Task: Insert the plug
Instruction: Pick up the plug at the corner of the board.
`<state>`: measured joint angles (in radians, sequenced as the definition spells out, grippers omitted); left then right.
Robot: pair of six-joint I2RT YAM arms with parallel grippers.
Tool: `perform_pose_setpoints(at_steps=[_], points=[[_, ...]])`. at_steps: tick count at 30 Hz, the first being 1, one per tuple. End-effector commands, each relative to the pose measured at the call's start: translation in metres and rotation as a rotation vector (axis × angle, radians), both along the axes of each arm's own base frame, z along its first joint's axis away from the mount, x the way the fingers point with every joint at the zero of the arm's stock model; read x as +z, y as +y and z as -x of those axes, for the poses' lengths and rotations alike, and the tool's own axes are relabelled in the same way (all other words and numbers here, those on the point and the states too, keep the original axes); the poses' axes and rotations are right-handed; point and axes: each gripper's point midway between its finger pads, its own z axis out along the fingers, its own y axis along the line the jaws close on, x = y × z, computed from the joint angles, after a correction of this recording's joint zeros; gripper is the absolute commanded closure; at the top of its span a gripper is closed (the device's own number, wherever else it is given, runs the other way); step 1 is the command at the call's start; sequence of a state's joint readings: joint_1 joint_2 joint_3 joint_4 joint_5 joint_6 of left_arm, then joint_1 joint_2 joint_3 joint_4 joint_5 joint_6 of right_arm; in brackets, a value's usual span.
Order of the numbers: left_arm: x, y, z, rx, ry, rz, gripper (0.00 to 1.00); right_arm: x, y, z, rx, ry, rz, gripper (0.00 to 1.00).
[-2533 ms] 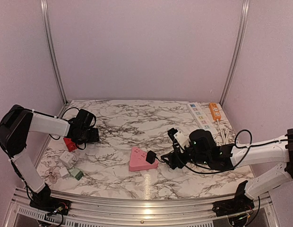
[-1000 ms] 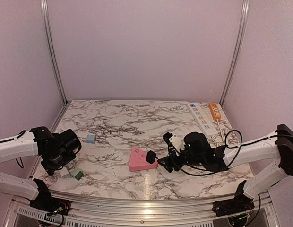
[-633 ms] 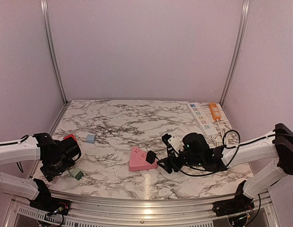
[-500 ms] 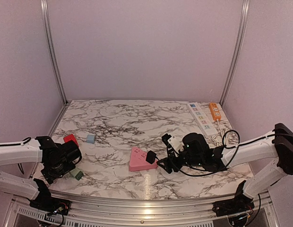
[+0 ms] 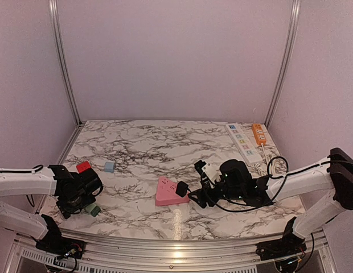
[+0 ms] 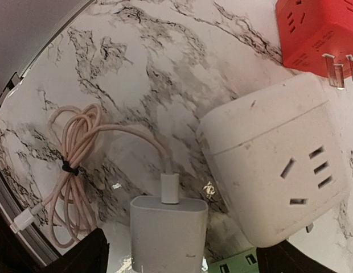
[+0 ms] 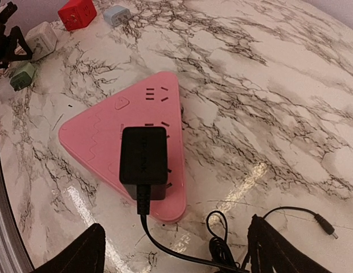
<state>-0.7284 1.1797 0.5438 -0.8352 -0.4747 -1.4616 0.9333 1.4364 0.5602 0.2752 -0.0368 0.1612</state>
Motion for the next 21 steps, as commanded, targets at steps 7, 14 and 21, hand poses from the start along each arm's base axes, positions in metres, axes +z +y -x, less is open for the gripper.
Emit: perform_pose_setpoints(at_steps=[7, 14, 21], points=[[-0.0093, 0.0068, -0.0026, -0.029, -0.015, -0.037, 0.10, 0.0084, 0.0083, -0.0027, -0.004, -0.002, -0.045, 0.20], [-0.0094, 0.0071, -0.0044, -0.042, -0.003, -0.057, 0.18, 0.0074, 0.0104, -0.0034, -0.002, 0.004, -0.046, 0.21], [-0.0103, 0.0054, -0.0041, -0.048, 0.007, -0.054, 0.32, 0.0081, 0.0103, -0.0039, -0.004, 0.003, -0.047, 0.21]])
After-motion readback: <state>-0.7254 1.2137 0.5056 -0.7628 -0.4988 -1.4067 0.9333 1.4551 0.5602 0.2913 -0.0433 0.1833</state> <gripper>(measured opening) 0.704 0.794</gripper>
